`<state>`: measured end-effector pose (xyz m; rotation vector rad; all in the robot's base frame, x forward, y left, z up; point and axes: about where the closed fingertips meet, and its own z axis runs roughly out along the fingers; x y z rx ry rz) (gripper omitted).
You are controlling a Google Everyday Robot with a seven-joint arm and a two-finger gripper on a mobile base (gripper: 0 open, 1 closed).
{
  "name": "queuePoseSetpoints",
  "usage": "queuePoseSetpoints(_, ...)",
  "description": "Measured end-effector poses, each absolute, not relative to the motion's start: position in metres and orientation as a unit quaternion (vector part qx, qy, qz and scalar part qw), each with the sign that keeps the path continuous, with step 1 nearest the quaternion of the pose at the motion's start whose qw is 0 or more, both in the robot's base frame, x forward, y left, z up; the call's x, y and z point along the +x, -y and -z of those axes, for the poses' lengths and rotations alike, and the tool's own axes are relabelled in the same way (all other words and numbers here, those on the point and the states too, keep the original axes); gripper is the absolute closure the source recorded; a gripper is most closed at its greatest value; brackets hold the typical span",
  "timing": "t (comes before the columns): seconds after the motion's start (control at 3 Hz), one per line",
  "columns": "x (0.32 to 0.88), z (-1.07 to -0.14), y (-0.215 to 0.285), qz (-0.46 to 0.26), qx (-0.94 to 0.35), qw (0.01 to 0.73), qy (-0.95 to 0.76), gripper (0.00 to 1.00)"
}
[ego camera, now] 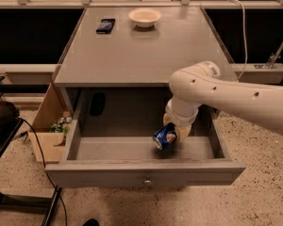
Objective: Pick pepsi can from top drawer and place on counter
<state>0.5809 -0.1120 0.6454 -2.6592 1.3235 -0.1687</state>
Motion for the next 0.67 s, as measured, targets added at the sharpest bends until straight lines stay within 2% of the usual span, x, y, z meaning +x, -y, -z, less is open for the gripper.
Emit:
queuePoseSetpoints(0.33, 0.5803, -0.6646, 0.1209, 0.104, -0.855, 0.101, -0.498, 1.00)
queuePoseSetpoints(0.67, 0.5800, -0.6641, 0.1203, 0.101, -0.835, 0.106, -0.530, 1.00)
